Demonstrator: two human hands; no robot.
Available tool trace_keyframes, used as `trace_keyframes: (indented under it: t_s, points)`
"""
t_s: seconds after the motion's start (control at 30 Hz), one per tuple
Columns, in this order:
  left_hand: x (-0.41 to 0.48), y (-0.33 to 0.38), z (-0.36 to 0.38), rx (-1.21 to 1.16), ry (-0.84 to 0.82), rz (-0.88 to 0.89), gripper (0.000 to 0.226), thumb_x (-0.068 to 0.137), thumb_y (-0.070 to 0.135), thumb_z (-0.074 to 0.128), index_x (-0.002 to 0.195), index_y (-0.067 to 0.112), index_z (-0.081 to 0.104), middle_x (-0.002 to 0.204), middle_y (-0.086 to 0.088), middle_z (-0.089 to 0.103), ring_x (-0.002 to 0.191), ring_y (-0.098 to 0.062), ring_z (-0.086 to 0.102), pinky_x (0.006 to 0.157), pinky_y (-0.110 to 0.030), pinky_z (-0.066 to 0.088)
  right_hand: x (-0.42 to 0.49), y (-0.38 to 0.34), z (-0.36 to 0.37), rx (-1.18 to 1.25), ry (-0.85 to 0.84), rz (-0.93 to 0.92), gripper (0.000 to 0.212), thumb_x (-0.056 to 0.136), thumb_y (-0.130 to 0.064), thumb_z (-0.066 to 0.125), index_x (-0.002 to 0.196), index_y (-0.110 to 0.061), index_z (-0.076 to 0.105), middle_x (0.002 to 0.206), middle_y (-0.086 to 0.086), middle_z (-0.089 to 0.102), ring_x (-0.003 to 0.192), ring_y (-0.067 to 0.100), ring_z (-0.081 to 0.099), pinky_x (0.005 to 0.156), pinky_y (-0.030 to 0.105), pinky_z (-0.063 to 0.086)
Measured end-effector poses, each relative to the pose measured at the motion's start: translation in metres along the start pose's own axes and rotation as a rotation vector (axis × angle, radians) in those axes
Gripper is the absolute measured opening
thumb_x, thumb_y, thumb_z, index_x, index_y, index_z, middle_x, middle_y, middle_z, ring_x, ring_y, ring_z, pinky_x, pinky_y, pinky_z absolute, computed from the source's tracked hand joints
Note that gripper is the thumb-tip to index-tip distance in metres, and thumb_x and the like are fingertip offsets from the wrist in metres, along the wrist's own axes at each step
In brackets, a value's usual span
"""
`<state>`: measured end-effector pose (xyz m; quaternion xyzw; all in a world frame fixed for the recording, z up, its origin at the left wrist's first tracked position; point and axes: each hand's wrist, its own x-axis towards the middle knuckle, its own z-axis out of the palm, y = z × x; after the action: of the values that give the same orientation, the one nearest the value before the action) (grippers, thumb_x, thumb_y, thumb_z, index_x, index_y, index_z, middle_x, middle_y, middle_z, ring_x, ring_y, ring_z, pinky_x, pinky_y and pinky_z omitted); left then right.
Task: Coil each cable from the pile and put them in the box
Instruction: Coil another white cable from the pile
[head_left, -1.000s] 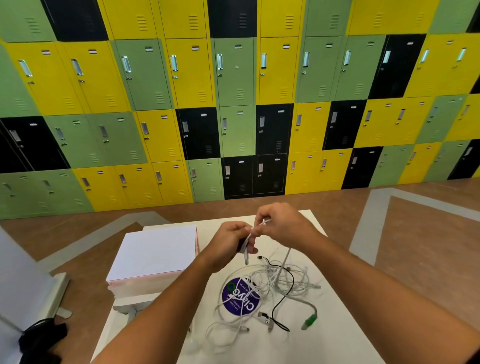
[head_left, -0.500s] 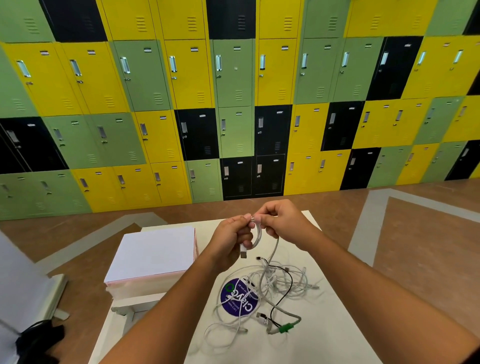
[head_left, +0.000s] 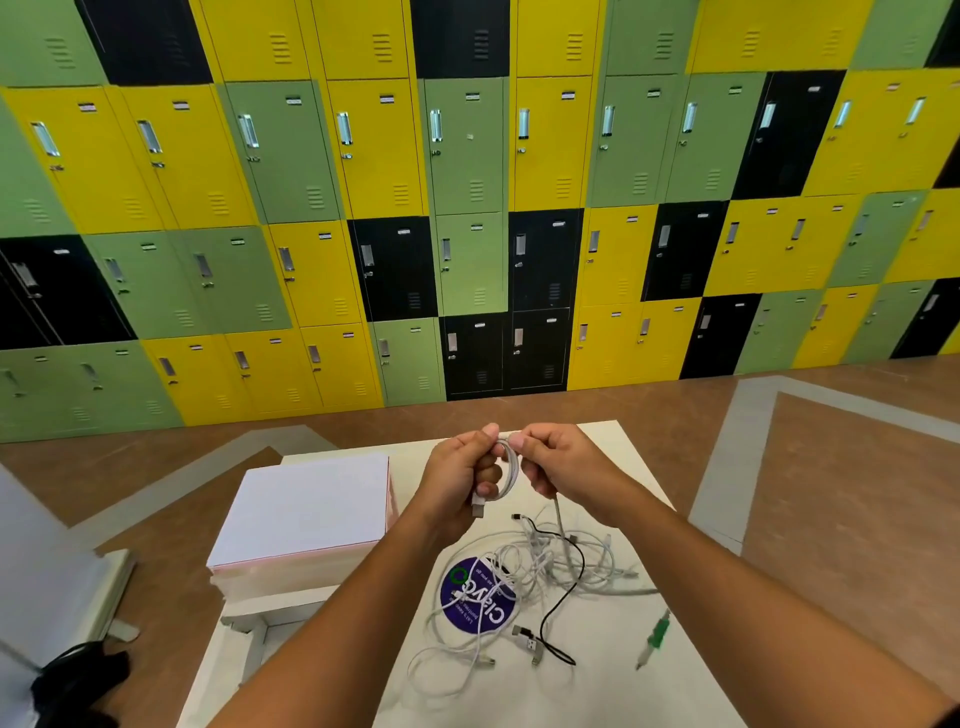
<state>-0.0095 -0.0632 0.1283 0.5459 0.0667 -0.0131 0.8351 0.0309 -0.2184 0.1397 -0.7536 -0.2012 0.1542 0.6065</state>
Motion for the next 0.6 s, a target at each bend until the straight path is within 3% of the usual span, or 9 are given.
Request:
trace_keyframes:
  t_s: [0.1, 0.27, 0.43, 0.6]
  points:
    - [0.003, 0.001, -0.002, 0.033, 0.035, 0.023, 0.031, 0.103, 0.023, 0.054, 0.077, 0.007, 0.057, 0.053, 0.005, 0.031, 0.042, -0.006, 0.028, 0.038, -0.017, 0.028, -0.001, 0.009, 0.002, 0.037, 0.006, 0.024, 0.027, 0.106, -0.025, 0.048, 0.094, -0.010, 0.067, 0.059, 0.001, 0.041, 0.050, 0.013, 0.038, 0.047, 0.024, 0.035]
    - [0.007, 0.010, -0.009, -0.057, 0.115, 0.037, 0.031, 0.104, 0.023, 0.052, 0.077, 0.006, 0.056, 0.053, 0.004, 0.030, 0.042, -0.006, 0.028, 0.038, -0.017, 0.028, -0.007, 0.025, -0.001, -0.025, 0.002, 0.130, 0.032, 0.107, -0.026, 0.042, 0.102, -0.009, 0.068, 0.057, -0.001, 0.040, 0.043, 0.010, 0.029, 0.043, 0.021, 0.023]
    - [0.007, 0.003, -0.008, -0.045, 0.195, 0.036, 0.031, 0.104, 0.025, 0.053, 0.080, 0.005, 0.058, 0.053, 0.004, 0.034, 0.046, -0.008, 0.032, 0.042, -0.019, 0.033, -0.002, 0.022, 0.006, -0.327, -0.010, 0.152, 0.028, 0.107, -0.019, 0.039, 0.107, -0.011, 0.067, 0.067, 0.005, 0.050, 0.047, 0.007, 0.039, 0.044, 0.019, 0.032]
    - [0.006, 0.004, -0.005, -0.236, 0.127, 0.010, 0.034, 0.107, 0.025, 0.045, 0.090, 0.001, 0.061, 0.055, 0.003, 0.031, 0.046, -0.007, 0.029, 0.046, -0.021, 0.038, 0.001, 0.024, 0.014, -0.322, -0.030, 0.173, 0.028, 0.107, -0.017, 0.038, 0.109, -0.009, 0.064, 0.069, 0.008, 0.046, 0.052, 0.012, 0.035, 0.046, 0.023, 0.030]
